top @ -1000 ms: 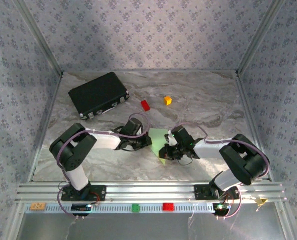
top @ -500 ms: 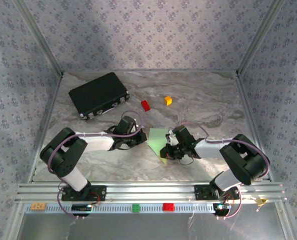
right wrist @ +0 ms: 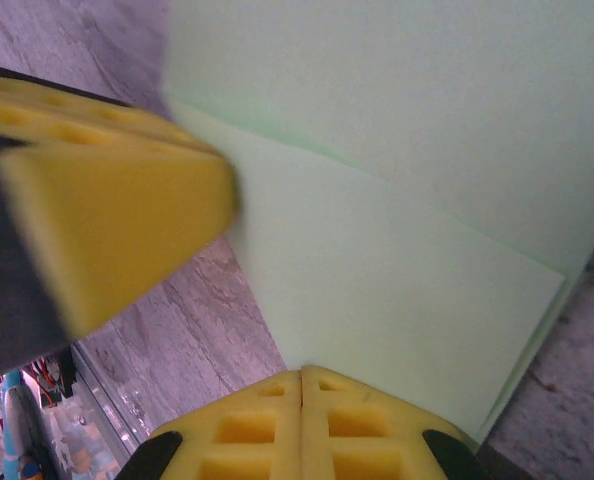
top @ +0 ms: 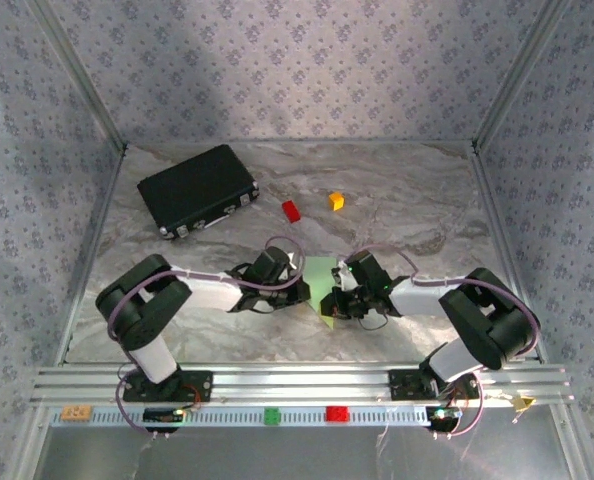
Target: Fold a paper plane with a square sheet of paper (pick it up from the middle)
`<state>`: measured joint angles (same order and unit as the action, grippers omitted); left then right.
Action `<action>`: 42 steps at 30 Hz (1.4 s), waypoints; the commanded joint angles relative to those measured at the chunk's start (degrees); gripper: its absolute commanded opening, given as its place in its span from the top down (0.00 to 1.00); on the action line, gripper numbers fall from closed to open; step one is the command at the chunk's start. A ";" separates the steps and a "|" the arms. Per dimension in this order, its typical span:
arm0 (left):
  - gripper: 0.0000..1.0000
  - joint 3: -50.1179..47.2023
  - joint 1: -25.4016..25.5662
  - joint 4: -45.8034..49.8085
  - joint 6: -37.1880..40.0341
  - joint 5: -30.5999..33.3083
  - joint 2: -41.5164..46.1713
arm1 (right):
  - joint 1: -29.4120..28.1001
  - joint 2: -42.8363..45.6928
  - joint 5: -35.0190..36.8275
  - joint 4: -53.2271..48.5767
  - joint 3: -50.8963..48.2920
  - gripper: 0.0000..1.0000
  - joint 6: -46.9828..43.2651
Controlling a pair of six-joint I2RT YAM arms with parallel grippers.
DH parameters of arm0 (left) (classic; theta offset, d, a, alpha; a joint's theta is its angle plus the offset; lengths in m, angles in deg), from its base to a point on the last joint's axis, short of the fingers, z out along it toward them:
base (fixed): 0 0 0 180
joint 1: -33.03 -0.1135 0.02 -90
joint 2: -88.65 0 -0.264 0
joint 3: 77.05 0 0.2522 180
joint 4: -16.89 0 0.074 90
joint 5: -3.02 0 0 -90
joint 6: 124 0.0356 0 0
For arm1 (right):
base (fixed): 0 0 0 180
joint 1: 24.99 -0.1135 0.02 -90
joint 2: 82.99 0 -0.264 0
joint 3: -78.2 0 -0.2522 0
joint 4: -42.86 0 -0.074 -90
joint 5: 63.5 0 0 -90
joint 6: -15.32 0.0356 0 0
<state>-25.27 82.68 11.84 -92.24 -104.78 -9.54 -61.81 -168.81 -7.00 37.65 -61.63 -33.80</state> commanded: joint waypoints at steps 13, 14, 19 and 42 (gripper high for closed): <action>1.00 0.69 -7.09 9.39 1.10 3.80 1.40 | 0.66 -1.89 3.17 -6.73 -1.27 1.00 -1.59; 1.00 1.37 -7.43 11.02 1.24 4.08 1.55 | 0.68 -1.89 3.16 -6.82 -1.26 1.00 -1.67; 1.00 1.95 -7.57 11.72 0.80 3.41 3.95 | 0.67 -1.81 2.67 -6.65 -1.28 1.00 -1.85; 1.00 5.58 -2.35 6.59 1.90 -2.13 -3.93 | 1.32 -0.88 0.93 -9.89 1.41 1.00 -4.20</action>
<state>-21.21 80.38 16.28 -91.23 -106.07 -11.42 -61.06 -169.07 -8.05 34.72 -60.43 -36.18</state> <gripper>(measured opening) 0.044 0.052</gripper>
